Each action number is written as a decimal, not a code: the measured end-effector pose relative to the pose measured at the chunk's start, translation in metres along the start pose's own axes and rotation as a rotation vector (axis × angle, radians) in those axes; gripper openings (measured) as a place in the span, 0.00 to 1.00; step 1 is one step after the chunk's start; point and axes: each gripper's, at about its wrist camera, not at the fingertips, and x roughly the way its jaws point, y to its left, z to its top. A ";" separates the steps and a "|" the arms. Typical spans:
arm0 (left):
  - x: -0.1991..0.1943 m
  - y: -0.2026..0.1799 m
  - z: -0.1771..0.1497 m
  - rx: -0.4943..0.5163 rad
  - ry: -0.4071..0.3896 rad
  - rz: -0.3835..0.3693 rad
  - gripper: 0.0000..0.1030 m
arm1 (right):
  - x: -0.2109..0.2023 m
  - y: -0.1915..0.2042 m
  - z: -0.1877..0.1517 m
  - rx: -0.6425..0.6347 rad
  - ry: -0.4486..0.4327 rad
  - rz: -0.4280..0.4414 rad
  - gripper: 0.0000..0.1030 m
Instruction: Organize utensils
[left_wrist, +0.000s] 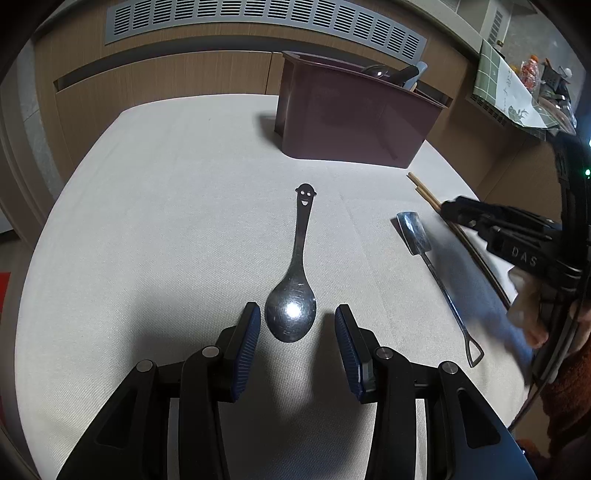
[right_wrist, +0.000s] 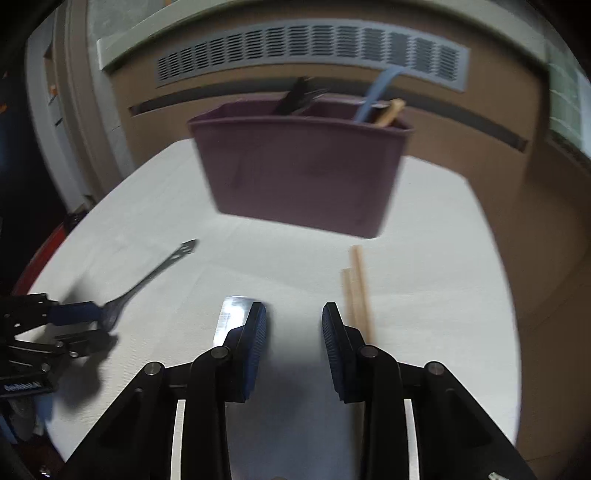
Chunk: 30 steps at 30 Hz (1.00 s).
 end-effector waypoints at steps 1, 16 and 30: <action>0.000 0.000 0.000 -0.002 -0.001 0.000 0.42 | 0.002 -0.006 -0.001 -0.006 0.008 -0.058 0.28; -0.008 -0.033 0.019 0.049 -0.024 -0.030 0.42 | 0.024 -0.046 0.008 0.111 0.086 0.070 0.11; 0.009 -0.056 0.013 0.103 0.034 -0.044 0.42 | 0.019 -0.038 0.000 0.064 0.092 0.054 0.11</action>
